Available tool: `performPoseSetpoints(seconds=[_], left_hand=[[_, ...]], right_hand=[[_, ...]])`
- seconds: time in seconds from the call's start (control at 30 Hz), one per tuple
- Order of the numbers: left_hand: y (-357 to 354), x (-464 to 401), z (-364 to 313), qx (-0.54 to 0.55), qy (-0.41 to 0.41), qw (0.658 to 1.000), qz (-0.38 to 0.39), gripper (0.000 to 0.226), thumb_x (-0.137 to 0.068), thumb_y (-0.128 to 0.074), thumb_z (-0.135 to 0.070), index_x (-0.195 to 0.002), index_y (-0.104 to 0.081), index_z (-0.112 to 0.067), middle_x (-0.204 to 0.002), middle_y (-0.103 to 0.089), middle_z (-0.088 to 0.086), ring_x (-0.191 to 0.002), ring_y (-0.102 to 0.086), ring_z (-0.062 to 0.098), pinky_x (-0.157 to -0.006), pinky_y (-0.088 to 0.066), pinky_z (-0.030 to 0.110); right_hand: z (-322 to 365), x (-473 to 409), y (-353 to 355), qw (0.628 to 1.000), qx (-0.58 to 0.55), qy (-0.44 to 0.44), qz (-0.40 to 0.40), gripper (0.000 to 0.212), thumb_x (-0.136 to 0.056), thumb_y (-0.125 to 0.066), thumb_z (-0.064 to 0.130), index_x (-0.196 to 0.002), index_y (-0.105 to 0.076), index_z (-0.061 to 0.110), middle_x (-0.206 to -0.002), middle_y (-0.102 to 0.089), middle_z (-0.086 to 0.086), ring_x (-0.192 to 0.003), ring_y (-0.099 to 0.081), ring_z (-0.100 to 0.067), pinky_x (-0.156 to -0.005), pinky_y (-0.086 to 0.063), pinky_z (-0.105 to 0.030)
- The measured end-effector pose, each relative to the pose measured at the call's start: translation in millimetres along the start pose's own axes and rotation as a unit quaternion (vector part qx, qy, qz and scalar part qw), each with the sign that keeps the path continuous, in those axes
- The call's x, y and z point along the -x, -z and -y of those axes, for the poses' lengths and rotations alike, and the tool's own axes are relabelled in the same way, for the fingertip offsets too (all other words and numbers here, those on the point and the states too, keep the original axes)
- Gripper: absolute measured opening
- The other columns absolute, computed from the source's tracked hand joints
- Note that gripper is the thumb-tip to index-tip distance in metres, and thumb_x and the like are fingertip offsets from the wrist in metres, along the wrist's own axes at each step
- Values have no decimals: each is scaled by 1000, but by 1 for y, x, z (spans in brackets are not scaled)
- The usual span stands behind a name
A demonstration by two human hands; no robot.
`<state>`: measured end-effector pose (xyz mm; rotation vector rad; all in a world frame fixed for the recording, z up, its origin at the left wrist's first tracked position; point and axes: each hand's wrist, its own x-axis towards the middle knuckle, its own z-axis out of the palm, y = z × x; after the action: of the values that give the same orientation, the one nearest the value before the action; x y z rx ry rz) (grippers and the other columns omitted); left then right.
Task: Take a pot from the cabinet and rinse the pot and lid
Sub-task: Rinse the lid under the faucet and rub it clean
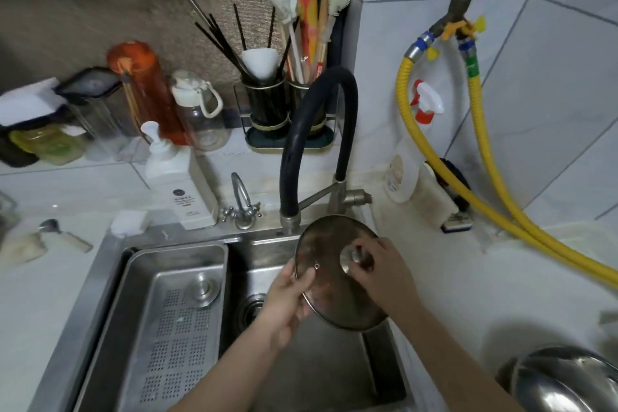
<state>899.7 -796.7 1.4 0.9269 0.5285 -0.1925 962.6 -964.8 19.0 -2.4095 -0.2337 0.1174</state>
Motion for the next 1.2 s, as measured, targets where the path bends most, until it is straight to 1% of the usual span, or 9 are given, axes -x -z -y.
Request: performPoseSetpoints(seconds=[0.1, 0.2, 0.27, 0.37, 0.5, 0.63, 0.7, 0.8, 1.2], left_hand=[[12, 11, -14, -2, -43, 999, -7, 48, -76, -67, -13, -123, -59, -18, -118, -67, 19, -107, -64, 36, -76, -60, 37], [23, 16, -26, 1, -77, 996, -36, 49, -77, -67, -9, -124, -59, -22, -109, -71, 17, -98, -70, 30, -69, -60, 31], [30, 18, -30, -5, -89, 995, -51, 48, -82, -64, -3, -127, -57, -22, -104, -73, 17, -90, -72, 26, -66, -60, 30], [31, 20, -34, -34, -93, 993, -56, 53, -85, -63, -6, -134, -51, -22, -105, -72, 19, -94, -70, 29, -65, -59, 30], [27, 19, -34, -45, -93, 994, -44, 55, -87, -61, -7, -138, -46, -17, -105, -71, 22, -91, -71, 29, -60, -57, 28], [23, 18, -34, -53, -91, 994, -31, 53, -87, -60, -11, -138, -46, -16, -102, -73, 19, -84, -73, 27, -59, -56, 27], [22, 17, -34, -54, -88, 994, -36, 54, -85, -62, -14, -137, -47, -18, -102, -73, 19, -83, -72, 27, -59, -56, 27], [22, 15, -35, -54, -86, 994, -44, 56, -80, -66, -20, -134, -51, -22, -104, -72, 19, -85, -72, 30, -62, -56, 29], [21, 7, -30, -36, -79, 994, -65, 47, -82, -63, -14, -128, -56, -21, -100, -73, 19, -84, -70, 30, -62, -59, 32]], right_hand=[[9, -7, -9, 998, -9, 33, 54, 41, -82, -65, 38, -120, -55, 27, -108, -51, 3, -95, -51, -11, -83, -38, -20], [14, -20, -12, 991, -18, 83, 105, 39, -86, -61, 41, -121, -56, 25, -110, -54, 3, -97, -53, -9, -82, -37, -15], [13, -35, -11, 991, -19, 93, 89, 36, -90, -57, 37, -121, -58, 20, -116, -56, -3, -102, -55, -13, -88, -37, -18], [7, -65, -5, 991, 59, 116, 38, 35, -92, -56, 28, -123, -57, 12, -127, -52, -9, -108, -54, -21, -94, -38, -25], [-4, -102, 5, 984, 130, 117, -37, 30, -89, -60, 13, -117, -60, 3, -122, -56, -21, -111, -54, -37, -92, -44, -43], [-22, -123, 4, 989, 141, 26, 25, 47, -99, -26, 28, -133, -45, 2, -133, -52, -20, -122, -50, -31, -102, -34, -33], [-26, -129, 2, 994, 108, -5, 4, 35, -99, -35, 16, -124, -55, 3, -122, -61, -21, -113, -56, -33, -95, -39, -35], [-30, -135, -2, 994, 98, 16, -40, 29, -95, -41, 2, -114, -62, 0, -110, -66, -21, -103, -60, -34, -90, -42, -37], [-38, -141, -1, 995, 76, 28, -57, 27, -92, -43, -4, -110, -64, -5, -101, -67, -26, -95, -61, -38, -82, -42, -37]])
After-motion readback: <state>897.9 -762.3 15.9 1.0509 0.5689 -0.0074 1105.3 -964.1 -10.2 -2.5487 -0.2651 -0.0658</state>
